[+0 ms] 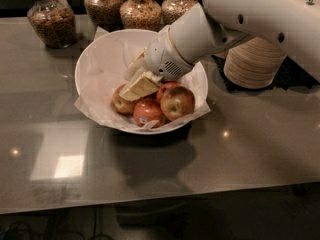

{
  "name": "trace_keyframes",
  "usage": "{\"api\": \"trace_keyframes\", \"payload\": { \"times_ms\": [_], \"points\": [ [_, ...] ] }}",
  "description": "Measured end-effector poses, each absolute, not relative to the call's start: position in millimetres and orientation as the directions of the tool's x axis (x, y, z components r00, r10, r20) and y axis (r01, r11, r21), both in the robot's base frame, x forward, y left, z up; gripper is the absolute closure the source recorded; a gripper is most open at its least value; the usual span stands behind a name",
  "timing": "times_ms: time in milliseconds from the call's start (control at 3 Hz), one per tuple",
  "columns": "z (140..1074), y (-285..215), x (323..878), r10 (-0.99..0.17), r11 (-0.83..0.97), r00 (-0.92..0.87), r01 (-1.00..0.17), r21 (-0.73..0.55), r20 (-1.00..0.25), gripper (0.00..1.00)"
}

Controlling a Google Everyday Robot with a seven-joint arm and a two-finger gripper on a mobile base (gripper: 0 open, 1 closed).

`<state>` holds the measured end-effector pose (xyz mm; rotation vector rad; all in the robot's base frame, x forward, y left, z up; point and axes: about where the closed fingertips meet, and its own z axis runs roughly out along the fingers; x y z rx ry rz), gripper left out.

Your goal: Pick apple from white bowl

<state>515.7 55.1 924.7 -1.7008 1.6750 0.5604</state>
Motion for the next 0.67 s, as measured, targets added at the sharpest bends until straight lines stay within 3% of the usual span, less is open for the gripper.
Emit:
{"api": "trace_keyframes", "payload": {
  "times_ms": [333, 667],
  "points": [
    [924.7, 55.1, 515.7, -0.694, 0.055, 0.081, -0.985, -0.165, -0.715, 0.83],
    [924.7, 55.1, 515.7, -0.694, 0.055, 0.081, -0.985, -0.165, -0.715, 1.0]
  ]
}}
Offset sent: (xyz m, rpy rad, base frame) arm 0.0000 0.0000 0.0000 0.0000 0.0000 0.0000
